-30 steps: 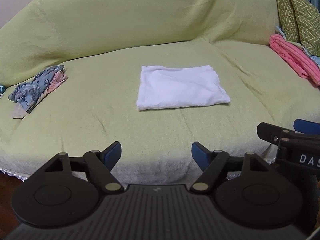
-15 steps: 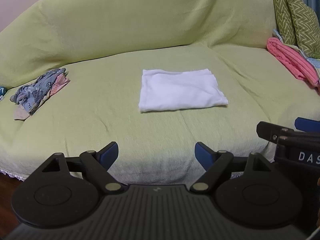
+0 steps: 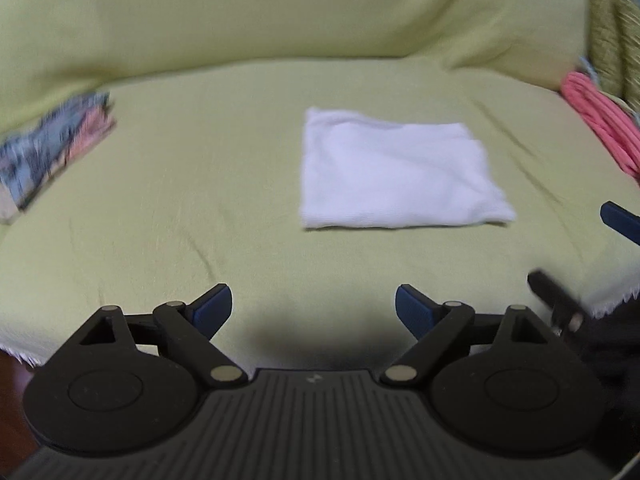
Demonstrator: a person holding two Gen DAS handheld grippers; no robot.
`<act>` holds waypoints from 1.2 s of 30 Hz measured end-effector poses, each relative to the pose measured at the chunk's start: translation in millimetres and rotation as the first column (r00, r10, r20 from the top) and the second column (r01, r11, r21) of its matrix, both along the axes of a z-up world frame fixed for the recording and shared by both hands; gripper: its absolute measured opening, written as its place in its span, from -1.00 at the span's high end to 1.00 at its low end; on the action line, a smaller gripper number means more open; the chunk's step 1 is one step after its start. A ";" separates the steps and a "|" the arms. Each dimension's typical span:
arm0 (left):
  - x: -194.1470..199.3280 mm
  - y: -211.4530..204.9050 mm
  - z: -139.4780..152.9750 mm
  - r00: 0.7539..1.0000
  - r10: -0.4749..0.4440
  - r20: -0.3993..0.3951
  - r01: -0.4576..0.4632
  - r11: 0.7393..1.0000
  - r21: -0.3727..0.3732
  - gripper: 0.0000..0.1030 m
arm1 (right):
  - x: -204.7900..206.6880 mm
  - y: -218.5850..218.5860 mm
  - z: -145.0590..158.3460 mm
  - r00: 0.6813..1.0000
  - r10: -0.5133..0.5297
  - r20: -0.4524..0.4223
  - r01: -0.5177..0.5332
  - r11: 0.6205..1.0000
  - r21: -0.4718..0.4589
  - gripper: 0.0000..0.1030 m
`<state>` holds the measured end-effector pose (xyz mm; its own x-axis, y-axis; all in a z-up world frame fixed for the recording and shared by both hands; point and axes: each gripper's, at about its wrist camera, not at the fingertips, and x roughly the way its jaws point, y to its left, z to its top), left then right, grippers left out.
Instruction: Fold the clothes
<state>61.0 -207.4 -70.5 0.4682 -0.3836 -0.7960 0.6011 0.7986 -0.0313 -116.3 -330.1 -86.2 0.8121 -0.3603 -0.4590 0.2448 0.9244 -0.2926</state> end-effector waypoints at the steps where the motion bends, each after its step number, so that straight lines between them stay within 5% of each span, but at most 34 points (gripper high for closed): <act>1: 14.0 1.0 -4.9 1.000 0.014 -0.028 -0.014 1.000 -0.003 -0.68 | 12.6 7.7 -9.0 0.999 0.051 -0.019 -0.052 0.996 -0.079 -0.64; 6: 71.5 6.4 -15.2 0.987 0.057 -0.150 -0.066 0.996 -0.056 -0.68 | 76.8 38.9 -52.9 0.957 0.249 -0.146 -0.286 0.894 -0.344 -0.23; 12: 118.7 12.0 -23.0 0.948 0.069 -0.311 -0.124 0.979 -0.162 -0.67 | 132.7 60.4 -90.3 0.889 0.362 -0.281 -0.457 0.752 -0.475 -0.02; 14: 131.1 14.1 -29.0 0.918 0.067 -0.392 -0.160 0.964 -0.211 -0.67 | 143.0 62.0 -100.1 0.868 0.377 -0.324 -0.495 0.719 -0.488 0.42; 15: 136.9 14.7 -31.9 0.901 0.063 -0.429 -0.179 0.955 -0.236 -0.67 | 147.1 61.7 -103.0 0.860 0.382 -0.338 -0.507 0.712 -0.485 0.90; 22: 168.3 4.5 -57.9 0.755 -0.015 -0.656 -0.330 0.856 -0.399 -0.67 | 143.8 36.8 -82.0 0.907 0.384 -0.173 -0.421 0.820 -0.389 0.89; 28: 180.3 -20.0 -78.1 0.666 -0.098 -0.739 -0.388 0.801 -0.456 -0.62 | 138.8 14.7 -64.2 0.936 0.350 -0.047 -0.345 0.880 -0.327 0.89; 31: 184.0 -32.4 -83.2 0.659 -0.116 -0.743 -0.396 0.786 -0.475 -0.38 | 138.3 3.5 -58.3 0.943 0.333 -0.004 -0.319 0.899 -0.301 0.89; 36: 194.8 -49.2 -88.0 0.691 -0.102 -0.715 -0.356 0.813 -0.460 0.06 | 136.4 -5.3 -55.7 0.942 0.335 0.014 -0.318 0.907 -0.278 0.89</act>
